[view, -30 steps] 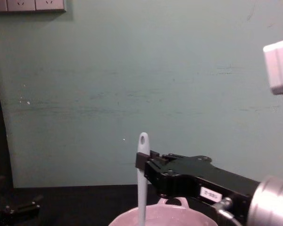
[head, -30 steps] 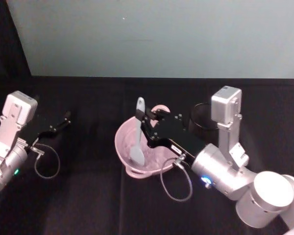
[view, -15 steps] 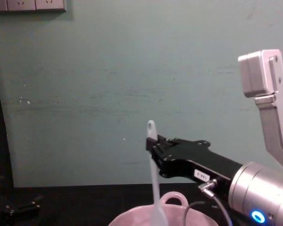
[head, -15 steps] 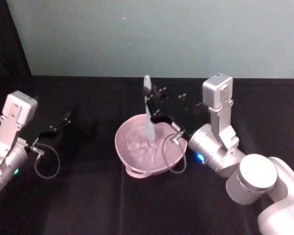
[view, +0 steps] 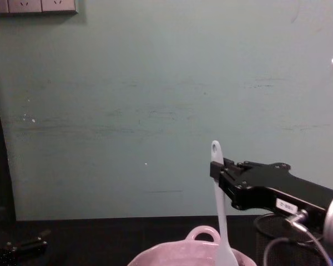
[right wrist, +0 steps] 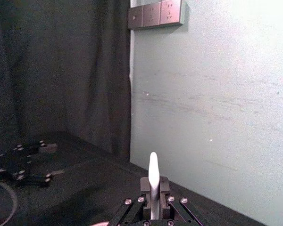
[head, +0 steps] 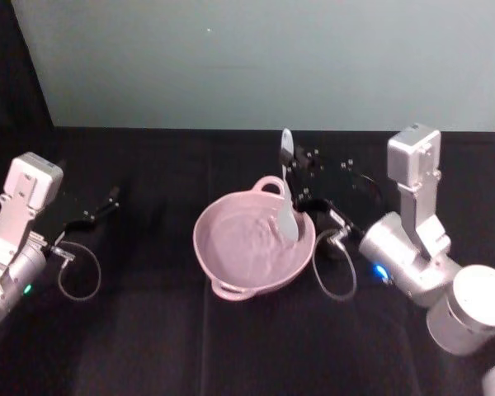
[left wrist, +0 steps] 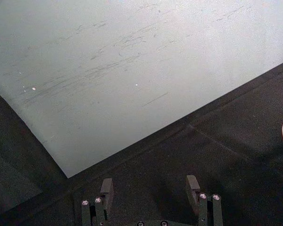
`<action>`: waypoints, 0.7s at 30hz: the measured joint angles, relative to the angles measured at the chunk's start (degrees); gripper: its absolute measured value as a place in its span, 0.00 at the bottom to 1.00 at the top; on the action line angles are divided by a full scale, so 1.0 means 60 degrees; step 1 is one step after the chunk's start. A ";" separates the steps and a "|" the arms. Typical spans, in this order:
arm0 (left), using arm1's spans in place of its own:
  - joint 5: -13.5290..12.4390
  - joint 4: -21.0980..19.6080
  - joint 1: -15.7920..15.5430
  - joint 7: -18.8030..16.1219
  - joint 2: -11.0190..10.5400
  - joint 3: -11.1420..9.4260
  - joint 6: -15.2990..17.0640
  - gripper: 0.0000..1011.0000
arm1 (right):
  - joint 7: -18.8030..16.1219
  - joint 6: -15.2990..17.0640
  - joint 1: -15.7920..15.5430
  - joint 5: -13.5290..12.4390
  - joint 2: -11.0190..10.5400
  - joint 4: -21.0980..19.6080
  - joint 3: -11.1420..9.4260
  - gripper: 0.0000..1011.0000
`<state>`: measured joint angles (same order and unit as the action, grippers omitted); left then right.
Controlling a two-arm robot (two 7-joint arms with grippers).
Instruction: Use the one hand to pick up the spoon and stir the clear water in the bowl.
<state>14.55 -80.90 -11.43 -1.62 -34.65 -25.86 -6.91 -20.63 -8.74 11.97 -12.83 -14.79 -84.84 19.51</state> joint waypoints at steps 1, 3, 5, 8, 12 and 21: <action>0.0000 0.0000 0.0000 0.0000 0.0000 -0.0001 0.0000 1.00 | -0.0095 0.0122 -0.0167 -0.0104 -0.0102 -0.0220 -0.0025 0.11; 0.0000 0.0000 0.0000 -0.0001 0.0000 -0.0001 0.0000 1.00 | -0.0179 0.0241 -0.0333 -0.0219 -0.0180 -0.0443 -0.0036 0.11; 0.0000 0.0000 0.0000 0.0000 0.0000 0.0000 0.0000 1.00 | -0.0289 0.0394 -0.0536 -0.0401 -0.0249 -0.0721 -0.0027 0.11; 0.0000 0.0000 0.0000 0.0000 0.0000 -0.0001 0.0000 1.00 | -0.0384 0.0549 -0.0689 -0.0592 -0.0280 -0.0947 0.0021 0.11; 0.0000 0.0000 0.0000 0.0000 0.0000 0.0000 0.0000 1.00 | -0.0507 0.0801 -0.0783 -0.0869 -0.0256 -0.1184 0.0252 0.11; 0.0000 0.0000 0.0000 0.0000 0.0000 -0.0001 0.0000 1.00 | -0.0518 0.0867 -0.0354 -0.1082 0.0172 -0.0608 0.0714 0.11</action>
<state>14.55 -80.90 -11.43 -1.62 -34.65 -25.86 -6.90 -23.74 -3.54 9.85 -19.33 -13.76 -88.49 23.80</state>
